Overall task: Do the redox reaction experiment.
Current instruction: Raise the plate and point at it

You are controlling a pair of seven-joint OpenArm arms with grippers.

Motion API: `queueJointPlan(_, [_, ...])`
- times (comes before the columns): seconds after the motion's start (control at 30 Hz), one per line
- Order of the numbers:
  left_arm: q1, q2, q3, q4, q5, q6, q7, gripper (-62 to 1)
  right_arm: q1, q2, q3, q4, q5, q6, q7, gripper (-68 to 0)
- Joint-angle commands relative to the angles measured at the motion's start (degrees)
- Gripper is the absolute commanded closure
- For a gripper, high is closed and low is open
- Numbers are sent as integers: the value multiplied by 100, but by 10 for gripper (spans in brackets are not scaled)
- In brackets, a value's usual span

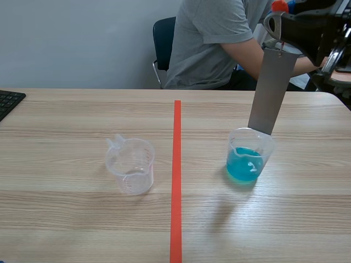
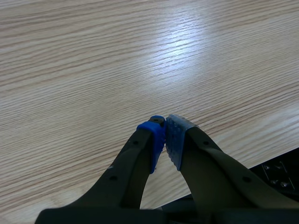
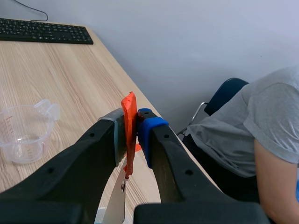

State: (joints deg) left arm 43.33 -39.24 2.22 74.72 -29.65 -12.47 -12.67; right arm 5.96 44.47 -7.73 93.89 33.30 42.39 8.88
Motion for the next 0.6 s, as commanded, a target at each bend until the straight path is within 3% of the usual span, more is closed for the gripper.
queueJointPlan(0.0, [46, -31, -11, 35, -13, -31, -87, -44, 72, 79, 142, 96, 118, 33, 105, -15])
queueJointPlan(0.37, [46, -72, -11, 39, 17, -33, -319, -44, 72, 76, 142, 94, 142, 33, 81, -15])
queueJointPlan(0.57, [46, -614, -9, 446, 33, -249, -476, -44, 70, 76, 142, 94, 149, 33, 35, -15])
